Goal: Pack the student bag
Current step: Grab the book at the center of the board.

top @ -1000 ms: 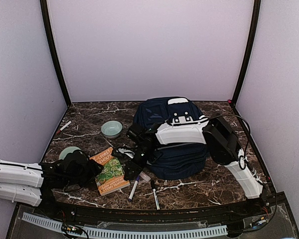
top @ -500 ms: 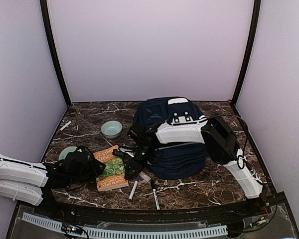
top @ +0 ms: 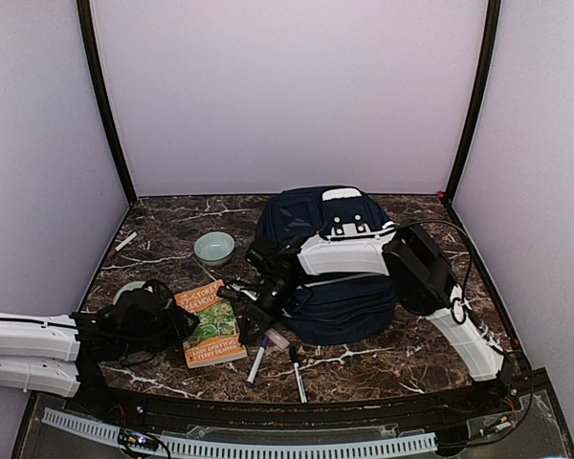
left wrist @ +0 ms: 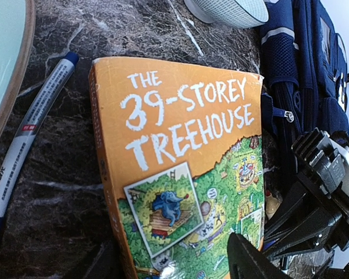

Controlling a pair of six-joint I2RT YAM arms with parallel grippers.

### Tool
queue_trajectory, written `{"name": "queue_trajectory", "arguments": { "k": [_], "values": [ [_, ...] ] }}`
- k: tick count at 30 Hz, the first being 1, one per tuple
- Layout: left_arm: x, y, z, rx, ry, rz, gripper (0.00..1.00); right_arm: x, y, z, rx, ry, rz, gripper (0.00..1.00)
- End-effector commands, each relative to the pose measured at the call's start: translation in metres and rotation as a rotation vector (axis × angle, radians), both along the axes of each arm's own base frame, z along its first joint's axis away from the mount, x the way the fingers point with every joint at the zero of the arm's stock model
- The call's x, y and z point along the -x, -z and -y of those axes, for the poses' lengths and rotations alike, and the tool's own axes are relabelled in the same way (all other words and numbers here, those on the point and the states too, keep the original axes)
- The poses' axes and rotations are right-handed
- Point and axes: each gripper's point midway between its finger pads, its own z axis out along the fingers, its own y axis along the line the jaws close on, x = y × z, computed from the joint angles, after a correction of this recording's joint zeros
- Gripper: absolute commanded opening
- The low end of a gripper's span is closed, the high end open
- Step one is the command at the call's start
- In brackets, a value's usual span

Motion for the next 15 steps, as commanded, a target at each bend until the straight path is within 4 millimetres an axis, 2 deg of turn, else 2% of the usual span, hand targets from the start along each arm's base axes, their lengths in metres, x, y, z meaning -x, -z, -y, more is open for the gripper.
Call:
{"name": "queue_trajectory", "arguments": {
  "k": [1, 8, 11, 15],
  "values": [
    [0.008, -0.032, 0.041, 0.217, 0.121, 0.011, 0.65, 0.002, 0.18, 0.07, 0.425, -0.002, 0.199, 0.14],
    [0.015, -0.013, 0.032, 0.254, 0.071, -0.028, 0.65, 0.0, 0.191, 0.078, 0.444, 0.008, 0.18, 0.13],
    [0.019, 0.003, 0.023, 0.232, 0.029, -0.087, 0.71, 0.0, 0.194, 0.079, 0.45, 0.008, 0.178, 0.13],
    [0.017, 0.006, 0.027, 0.307, 0.033, -0.067, 0.72, 0.002, 0.198, 0.081, 0.455, 0.005, 0.169, 0.13]
  ]
}}
